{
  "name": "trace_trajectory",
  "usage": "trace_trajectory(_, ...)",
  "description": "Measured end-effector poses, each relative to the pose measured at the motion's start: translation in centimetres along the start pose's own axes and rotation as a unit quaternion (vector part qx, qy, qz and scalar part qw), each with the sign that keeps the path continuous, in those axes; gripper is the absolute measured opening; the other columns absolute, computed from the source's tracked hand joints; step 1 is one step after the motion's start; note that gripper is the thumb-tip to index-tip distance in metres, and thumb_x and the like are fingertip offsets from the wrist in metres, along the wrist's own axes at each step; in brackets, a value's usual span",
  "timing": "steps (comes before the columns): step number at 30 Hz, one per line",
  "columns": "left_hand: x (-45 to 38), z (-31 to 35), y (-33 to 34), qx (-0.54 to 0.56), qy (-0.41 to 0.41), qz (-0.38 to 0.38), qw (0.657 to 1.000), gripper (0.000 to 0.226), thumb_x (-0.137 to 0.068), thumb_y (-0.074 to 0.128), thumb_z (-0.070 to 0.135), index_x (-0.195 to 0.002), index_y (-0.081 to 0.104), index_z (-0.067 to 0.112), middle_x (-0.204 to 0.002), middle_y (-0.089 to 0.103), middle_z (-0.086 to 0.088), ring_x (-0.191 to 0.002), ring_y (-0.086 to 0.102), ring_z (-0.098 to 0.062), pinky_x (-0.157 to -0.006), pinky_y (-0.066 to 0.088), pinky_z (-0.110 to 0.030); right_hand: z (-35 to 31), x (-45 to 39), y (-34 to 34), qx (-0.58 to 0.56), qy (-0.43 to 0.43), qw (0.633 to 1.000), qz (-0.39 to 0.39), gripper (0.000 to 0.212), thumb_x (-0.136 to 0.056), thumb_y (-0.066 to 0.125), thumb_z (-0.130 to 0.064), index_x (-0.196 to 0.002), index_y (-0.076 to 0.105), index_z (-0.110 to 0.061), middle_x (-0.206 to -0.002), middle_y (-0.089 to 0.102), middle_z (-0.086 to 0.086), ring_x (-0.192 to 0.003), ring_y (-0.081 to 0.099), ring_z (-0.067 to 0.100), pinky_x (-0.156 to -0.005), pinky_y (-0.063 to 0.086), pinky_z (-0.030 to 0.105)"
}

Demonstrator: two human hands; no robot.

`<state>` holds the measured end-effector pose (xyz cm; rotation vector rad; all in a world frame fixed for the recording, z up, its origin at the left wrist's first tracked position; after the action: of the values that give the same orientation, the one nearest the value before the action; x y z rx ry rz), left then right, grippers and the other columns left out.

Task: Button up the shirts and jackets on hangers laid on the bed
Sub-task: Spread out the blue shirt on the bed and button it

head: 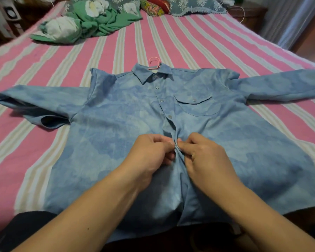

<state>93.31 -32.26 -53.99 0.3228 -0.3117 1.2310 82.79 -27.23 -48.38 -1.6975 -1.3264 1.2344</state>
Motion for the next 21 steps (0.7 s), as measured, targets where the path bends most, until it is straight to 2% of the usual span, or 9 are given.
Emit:
trace_trajectory(2,1.0,1.2,-0.2,-0.139,0.081,0.013,0.987,0.014,-0.095,0.065,0.013,-0.082,0.070,0.014,-0.062,0.063,0.001,-0.057,0.058,-0.017,-0.057,0.047,-0.027,1.4,0.4,0.0,-0.015,0.049,0.995,-0.082,0.036,-0.086,0.053,-0.012,-0.111,0.073,-0.030,-0.092,0.054,-0.005,-0.088,0.059,0.022,-0.074,0.049,0.036)
trace_trajectory(3,1.9,2.0,-0.6,-0.253,0.144,0.039,0.956,0.011,-0.094,0.065,0.022,-0.084,0.066,0.019,-0.065,0.064,0.006,-0.060,0.061,-0.016,-0.060,0.047,-0.029,2.6,1.0,-0.5,-0.017,0.082,0.991,-0.108,0.043,-0.083,0.055,-0.007,-0.114,0.070,-0.033,-0.095,0.052,-0.007,-0.093,0.056,0.019,-0.077,0.045,0.032)
trace_trajectory(5,4.7,3.1,-0.7,-0.463,0.274,0.095,0.837,0.014,-0.094,0.059,0.035,-0.086,0.054,0.025,-0.072,0.059,0.008,-0.069,0.059,-0.015,-0.063,0.042,-0.034,5.1,2.4,-2.0,0.005,0.147,0.977,-0.153,0.044,-0.079,0.059,-0.003,-0.105,0.062,-0.039,-0.092,0.047,-0.012,-0.091,0.052,0.016,-0.075,0.039,0.029)
trace_trajectory(6,6.1,3.0,-0.4,-0.516,0.321,0.106,0.787,0.017,-0.095,0.054,0.038,-0.084,0.048,0.026,-0.073,0.055,0.008,-0.070,0.057,-0.019,-0.062,0.040,-0.036,6.4,3.1,-2.6,0.015,0.173,0.969,-0.173,0.039,-0.077,0.061,-0.003,-0.095,0.056,-0.038,-0.088,0.047,-0.013,-0.087,0.053,0.015,-0.073,0.038,0.029)
trace_trajectory(9,8.7,1.6,0.7,-0.581,0.395,0.117,0.702,0.023,-0.090,0.051,0.042,-0.077,0.048,0.024,-0.074,0.052,0.000,-0.072,0.056,-0.029,-0.056,0.042,-0.039,8.9,5.1,-3.8,0.025,0.224,0.953,-0.203,0.034,-0.076,0.065,-0.005,-0.079,0.047,-0.033,-0.079,0.054,-0.013,-0.073,0.051,0.005,-0.059,0.034,0.021)
trace_trajectory(14,9.0,-0.4,5.2,-0.649,0.396,0.120,0.639,0.044,-0.089,0.055,0.059,-0.078,0.054,0.016,-0.078,0.052,-0.009,-0.077,0.052,-0.033,-0.063,0.039,-0.043,9.4,6.0,-4.5,0.013,0.210,0.957,-0.198,0.031,-0.077,0.064,-0.001,-0.076,0.057,-0.031,-0.074,0.061,-0.011,-0.073,0.057,0.010,-0.056,0.036,0.013)
trace_trajectory(17,8.3,-1.2,7.0,-0.691,0.352,0.115,0.621,0.052,-0.077,0.063,0.068,-0.082,0.054,0.017,-0.081,0.051,-0.009,-0.078,0.050,-0.031,-0.064,0.034,-0.042,8.2,6.3,-5.5,-0.121,0.217,0.945,-0.210,0.022,-0.084,0.068,-0.001,-0.080,0.072,-0.022,-0.074,0.073,-0.005,-0.064,0.061,0.003,-0.061,0.047,0.023)
trace_trajectory(19,8.1,-1.5,7.4,-0.701,0.334,0.110,0.621,0.044,-0.071,0.076,0.055,-0.081,0.054,0.018,-0.080,0.052,-0.007,-0.077,0.051,-0.030,-0.063,0.034,-0.040,7.3,6.8,-5.8,-0.204,0.218,0.927,-0.226,0.014,-0.089,0.070,-0.006,-0.084,0.075,-0.018,-0.081,0.076,-0.001,-0.069,0.065,0.006,-0.070,0.052,0.031)
trace_trajectory(21,8.6,-1.6,7.9,-0.701,0.350,0.107,0.612,0.027,-0.070,0.078,0.027,-0.080,0.055,0.018,-0.078,0.053,-0.007,-0.074,0.052,-0.031,-0.060,0.035,-0.039,7.0,7.2,-5.9,-0.259,0.224,0.914,-0.216,0.011,-0.091,0.070,-0.011,-0.084,0.076,-0.017,-0.083,0.077,0.005,-0.072,0.067,0.011,-0.072,0.052,0.034)
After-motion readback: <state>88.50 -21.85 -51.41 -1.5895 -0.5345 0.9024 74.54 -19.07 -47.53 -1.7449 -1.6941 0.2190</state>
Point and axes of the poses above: each hand's wrist, its own x-axis away from the middle knuckle, its own y-axis out of the palm, z = x × y, the point moved 10 cm from there along -x, towards the middle knuckle
